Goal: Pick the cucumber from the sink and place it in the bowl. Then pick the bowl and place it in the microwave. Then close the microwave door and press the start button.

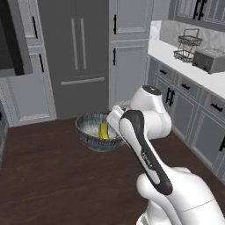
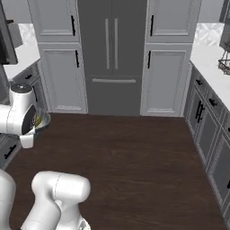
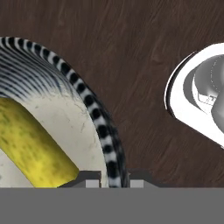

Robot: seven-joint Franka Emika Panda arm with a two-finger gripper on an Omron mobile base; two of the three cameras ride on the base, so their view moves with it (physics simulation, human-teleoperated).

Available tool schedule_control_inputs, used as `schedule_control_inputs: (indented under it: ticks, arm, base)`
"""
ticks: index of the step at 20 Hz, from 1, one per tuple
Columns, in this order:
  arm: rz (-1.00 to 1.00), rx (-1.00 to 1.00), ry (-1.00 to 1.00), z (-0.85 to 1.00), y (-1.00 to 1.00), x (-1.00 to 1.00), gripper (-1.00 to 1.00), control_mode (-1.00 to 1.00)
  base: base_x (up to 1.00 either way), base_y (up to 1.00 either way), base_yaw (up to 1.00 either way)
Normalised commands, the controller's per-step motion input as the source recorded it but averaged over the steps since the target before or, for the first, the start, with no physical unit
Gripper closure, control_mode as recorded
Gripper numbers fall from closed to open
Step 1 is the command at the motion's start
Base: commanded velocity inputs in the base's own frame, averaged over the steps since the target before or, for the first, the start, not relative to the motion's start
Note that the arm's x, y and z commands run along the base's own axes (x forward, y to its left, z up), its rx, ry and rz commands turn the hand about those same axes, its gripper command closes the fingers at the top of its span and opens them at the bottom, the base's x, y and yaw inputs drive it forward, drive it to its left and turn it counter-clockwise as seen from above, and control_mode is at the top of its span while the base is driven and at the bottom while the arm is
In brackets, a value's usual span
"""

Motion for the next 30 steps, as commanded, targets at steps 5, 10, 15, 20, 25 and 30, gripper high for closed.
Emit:
schedule_control_inputs:
  ticks: [5, 10, 15, 20, 25, 30]
  arm:
    - [0.00, 0.00, 0.00, 0.00, 0.00, 0.00, 1.00, 1.00]
    - [0.00, 0.00, 0.00, 0.00, 0.00, 0.00, 1.00, 1.00]
    - [0.00, 0.00, 0.00, 0.00, 0.00, 0.00, 1.00, 1.00]
    - [0.00, 0.00, 0.00, 0.00, 0.00, 0.00, 1.00, 1.00]
    - [0.00, 0.00, 0.00, 0.00, 0.00, 0.00, 1.00, 1.00]
    - [0.00, 0.00, 0.00, 0.00, 0.00, 0.00, 1.00, 1.00]
  base:
    - [1.00, -0.17, 0.09]
    - [1.00, -0.13, 0.17]
    - [1.00, -0.03, 0.31]
    - [1.00, -0.02, 0.40]
    - [0.93, -0.01, 0.41]
    - [0.87, 0.04, 0.43]
